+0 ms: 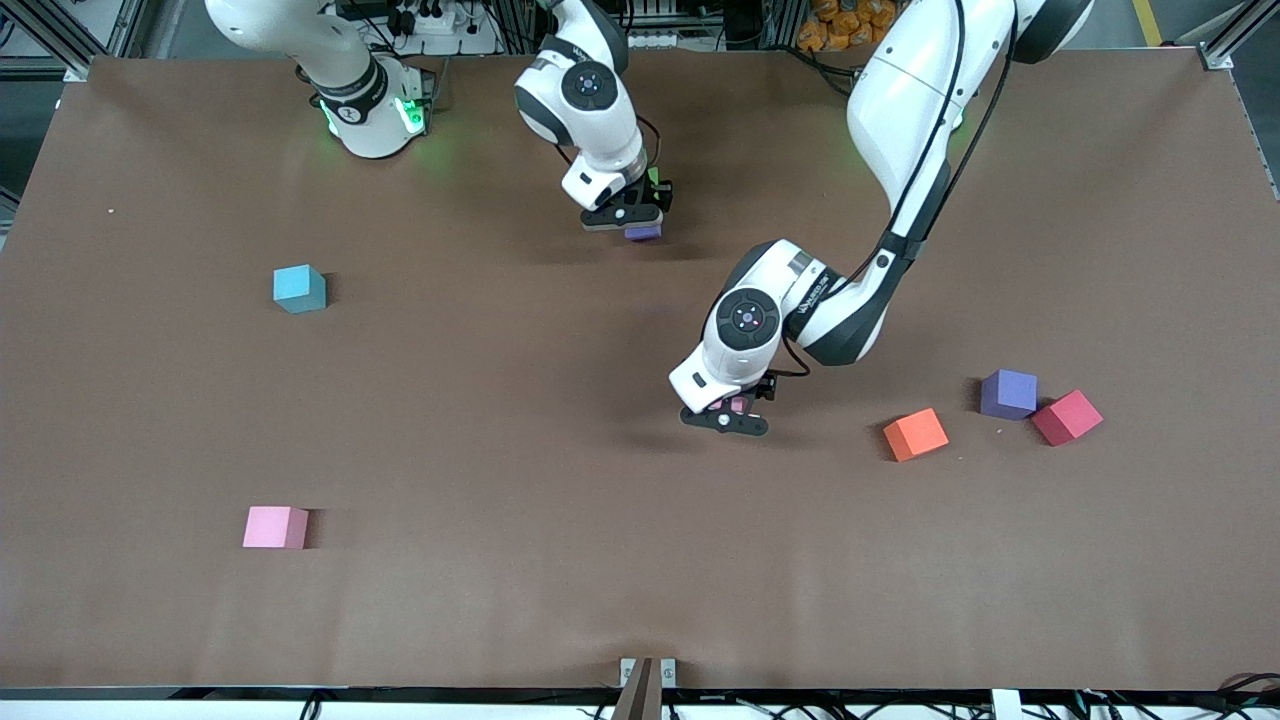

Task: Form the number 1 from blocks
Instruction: 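Place the purple cube beside green with the right gripper while the left gripper carries pink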

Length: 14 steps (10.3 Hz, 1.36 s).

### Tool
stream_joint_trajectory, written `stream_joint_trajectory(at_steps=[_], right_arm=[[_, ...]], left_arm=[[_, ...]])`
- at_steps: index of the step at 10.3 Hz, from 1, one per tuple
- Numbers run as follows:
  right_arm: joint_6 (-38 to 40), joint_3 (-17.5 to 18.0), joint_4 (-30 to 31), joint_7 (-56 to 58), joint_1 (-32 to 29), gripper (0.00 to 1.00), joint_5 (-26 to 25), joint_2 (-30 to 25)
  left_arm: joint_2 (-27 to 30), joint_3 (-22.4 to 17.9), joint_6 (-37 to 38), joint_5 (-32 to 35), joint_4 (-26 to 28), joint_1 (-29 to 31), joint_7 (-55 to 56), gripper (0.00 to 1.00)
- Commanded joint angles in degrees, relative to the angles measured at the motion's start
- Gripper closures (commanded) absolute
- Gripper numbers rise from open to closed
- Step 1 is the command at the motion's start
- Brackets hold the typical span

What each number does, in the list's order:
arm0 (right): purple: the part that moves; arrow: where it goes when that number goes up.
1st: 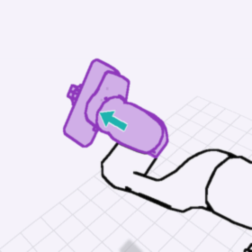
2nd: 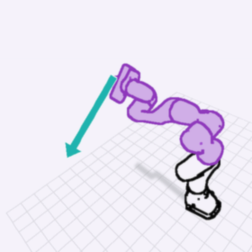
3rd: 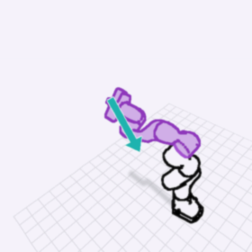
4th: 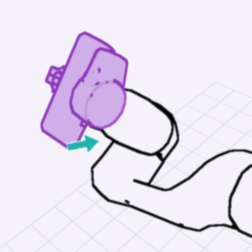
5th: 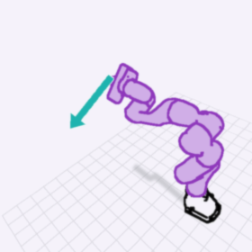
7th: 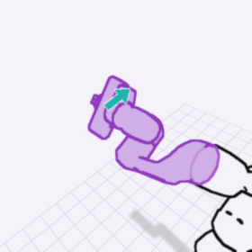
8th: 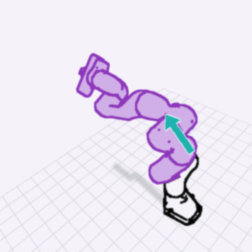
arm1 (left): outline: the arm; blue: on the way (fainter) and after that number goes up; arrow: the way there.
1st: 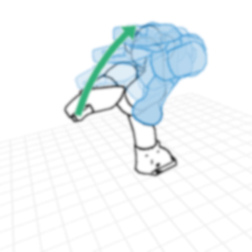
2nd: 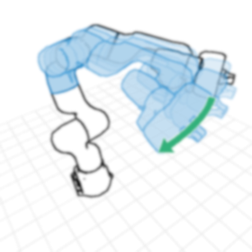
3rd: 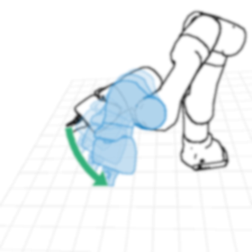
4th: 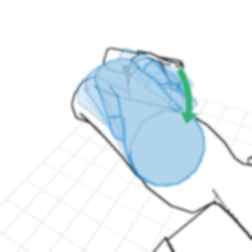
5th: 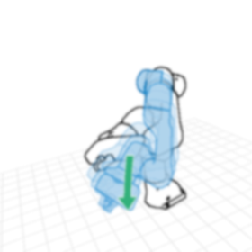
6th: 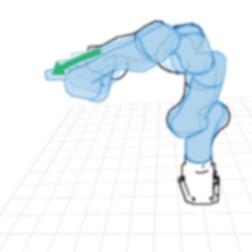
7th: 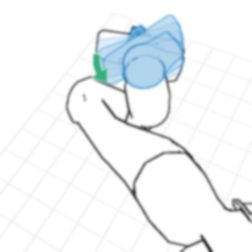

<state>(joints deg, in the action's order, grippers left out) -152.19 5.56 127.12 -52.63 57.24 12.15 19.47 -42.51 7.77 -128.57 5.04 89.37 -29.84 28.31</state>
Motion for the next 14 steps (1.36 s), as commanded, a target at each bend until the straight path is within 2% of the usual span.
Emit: stream_joint_trajectory(at_steps=[1, 2, 3, 4, 6, 7, 9, 11, 14], right_arm=[[-0.4, -0.3, 0.4, -2.1, 0.8, 0.42, -0.3, 0.4], [-0.5, -0.3, 0.4, -2.2, 0.8, 0.21, -0.5, 0.6], [-0.5, -0.3, 0.4, -2.1, 0.8, 0.06, -0.6, 0.6], [-0.5, -0.3, 0.4, -2.1, 0.7, 0.04, -0.6, 0.5], [0.0, -0.3, 0.6, -2.1, 0.0, 0.04, -1.0, -1.2], [0.1, -0.3, 0.7, -2.0, -0.6, 0.04, -1.0, -2.3], [3.6, -0.1, 0.8, -2.0, -4.0, 0.04, -2.1, -5.7], [10.7, 0.1, 0.8, -0.1, -10.5, 0.04, -9.9, -9.9], [18.0, 0.8, 0.7, 10.6, -22.0, 0.04, -10.9, -15.2]], left_arm=[[0.0, -0.3, 0.3, -1.2, -0.1, 0.0, -1.8, 0.0], [-0.1, -0.3, 0.3, -1.2, 0.0, 0.0, -1.9, 0.0], [-0.3, -0.4, 0.3, -1.2, -0.1, 0.0, -2.3, 0.0], [-0.3, -0.3, 0.3, -1.1, -0.1, 0.0, -2.6, 0.14], [0.1, -0.3, 0.7, -1.3, -0.2, 0.0, -3.3, 0.88], [0.3, -0.3, 1.0, -1.6, -0.2, -0.1, -2.7, 1.0], [2.2, 0.0, 5.1, -1.7, -0.5, -0.7, -0.1, 1.0], [5.2, 2.8, 9.8, -3.1, -0.4, -0.1, 4.4, 1.0], [9.0, 3.6, 14.1, -10.5, -0.2, -0.9, 15.1, 1.0]])
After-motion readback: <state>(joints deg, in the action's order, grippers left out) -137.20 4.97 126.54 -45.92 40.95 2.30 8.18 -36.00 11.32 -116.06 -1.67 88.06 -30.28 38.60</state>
